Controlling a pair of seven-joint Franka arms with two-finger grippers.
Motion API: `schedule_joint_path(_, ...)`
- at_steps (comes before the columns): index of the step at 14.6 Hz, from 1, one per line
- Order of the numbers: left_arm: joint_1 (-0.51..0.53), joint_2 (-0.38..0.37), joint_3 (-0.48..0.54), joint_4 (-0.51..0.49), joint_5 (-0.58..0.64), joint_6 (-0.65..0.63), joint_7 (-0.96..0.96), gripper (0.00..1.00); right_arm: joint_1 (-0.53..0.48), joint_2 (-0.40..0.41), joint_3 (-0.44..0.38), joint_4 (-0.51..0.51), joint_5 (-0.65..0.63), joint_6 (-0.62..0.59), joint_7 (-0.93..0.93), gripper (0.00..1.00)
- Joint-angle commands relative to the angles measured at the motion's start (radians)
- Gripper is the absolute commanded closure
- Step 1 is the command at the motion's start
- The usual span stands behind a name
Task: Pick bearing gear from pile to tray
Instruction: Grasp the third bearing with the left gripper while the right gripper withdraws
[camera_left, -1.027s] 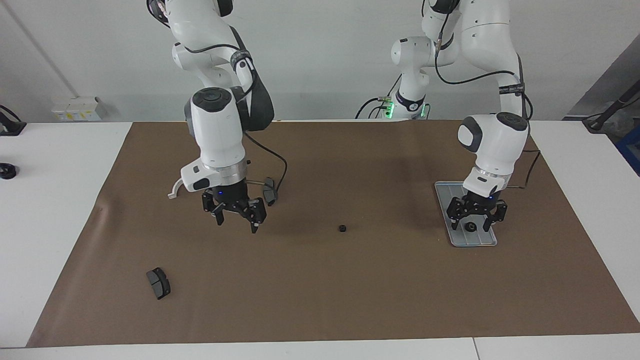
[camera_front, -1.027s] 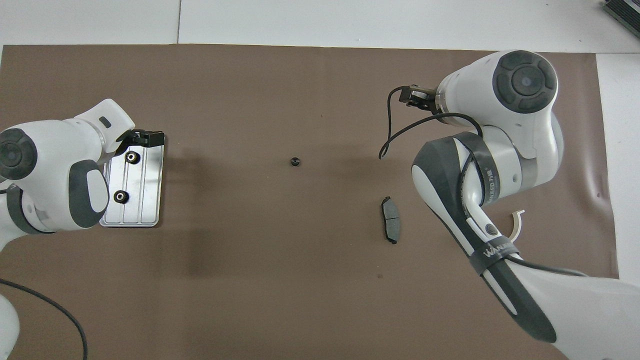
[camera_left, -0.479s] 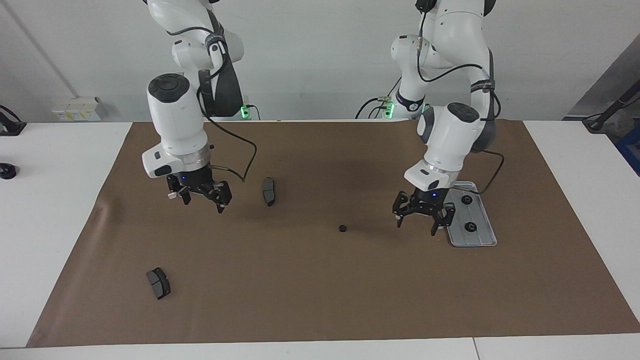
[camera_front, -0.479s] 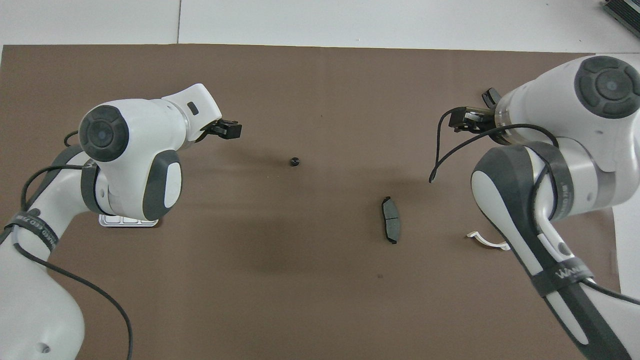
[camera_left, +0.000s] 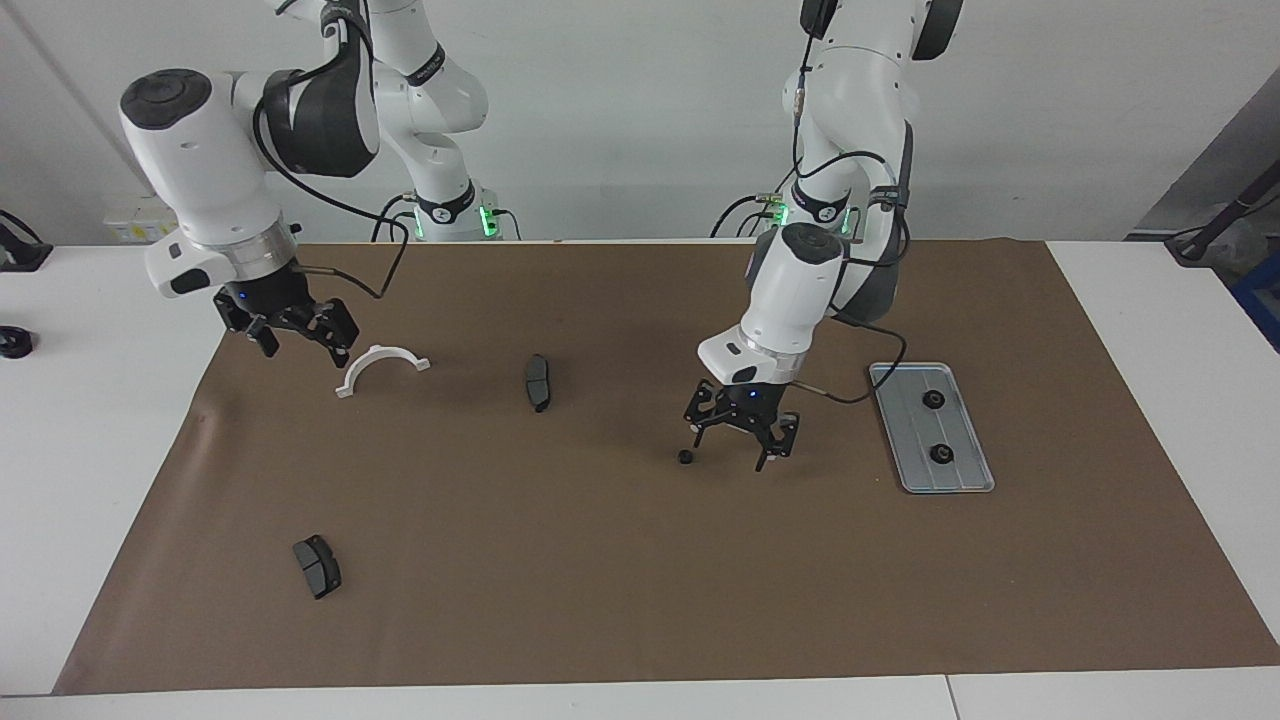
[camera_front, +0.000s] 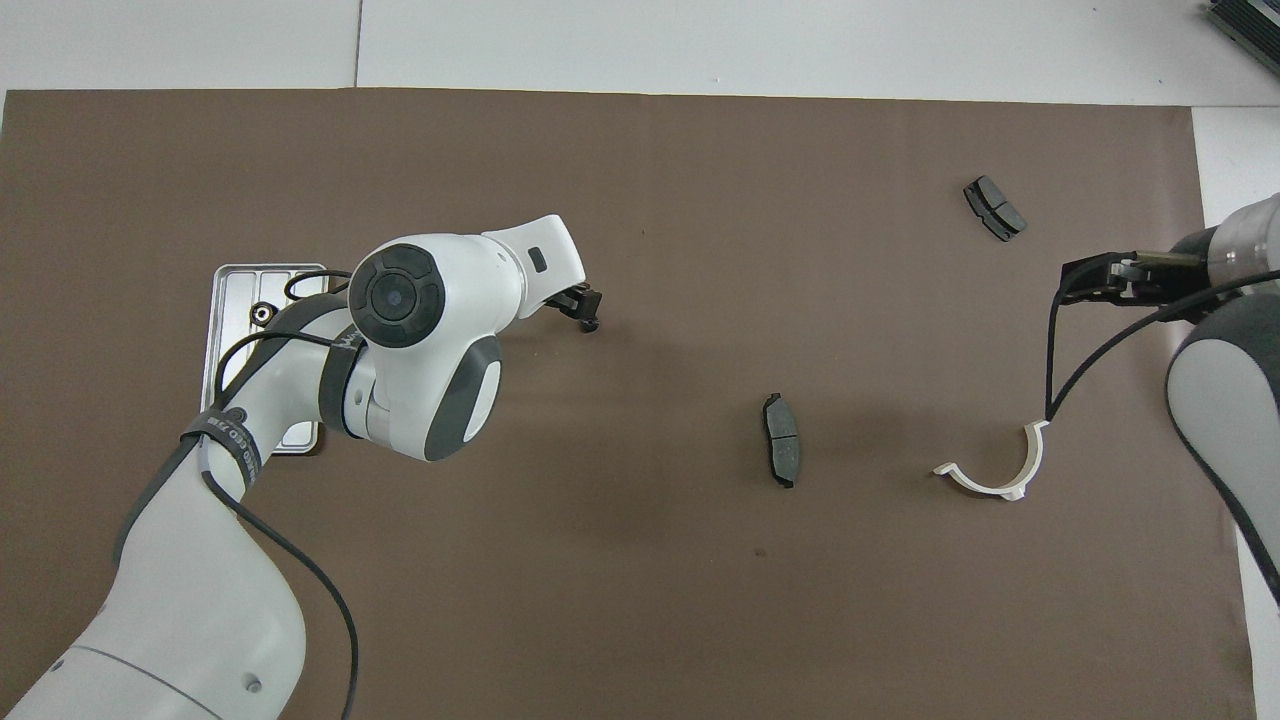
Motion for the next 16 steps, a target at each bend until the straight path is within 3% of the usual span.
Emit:
schedule_joint_path(1, -0.042, 0.029, 0.019, 0.01, 0.012, 0.01, -0.01, 0.0, -0.01, -0.044, 0.019, 0.063, 0.015, -0.121, -0.024, 0.0)
schedule_joint_path(3, -0.051, 0.038, 0.017, 0.003, 0.014, 0.011, -0.01, 0.0, -0.005, -0.035, 0.017, 0.16, 0.014, -0.238, -0.058, 0.0)
schedule_joint_path(6, -0.065, 0.046, 0.017, -0.031, 0.014, 0.069, -0.01, 0.0, -0.005, -0.09, 0.001, 0.159, 0.05, -0.318, -0.064, 0.0)
schedule_joint_path(8, -0.064, 0.058, 0.017, -0.034, 0.014, 0.08, -0.008, 0.0, -0.002, -0.107, -0.012, 0.131, 0.072, -0.324, -0.06, 0.0)
schedule_joint_path(11, -0.065, 0.063, 0.017, -0.048, 0.015, 0.1, -0.01, 0.0, 0.055, -0.081, -0.079, 0.179, 0.075, -0.329, -0.057, 0.0)
schedule_joint_path(16, -0.077, 0.063, 0.019, -0.062, 0.015, 0.108, -0.008, 0.0, 0.056, -0.095, -0.081, 0.147, 0.072, -0.329, -0.058, 0.0)
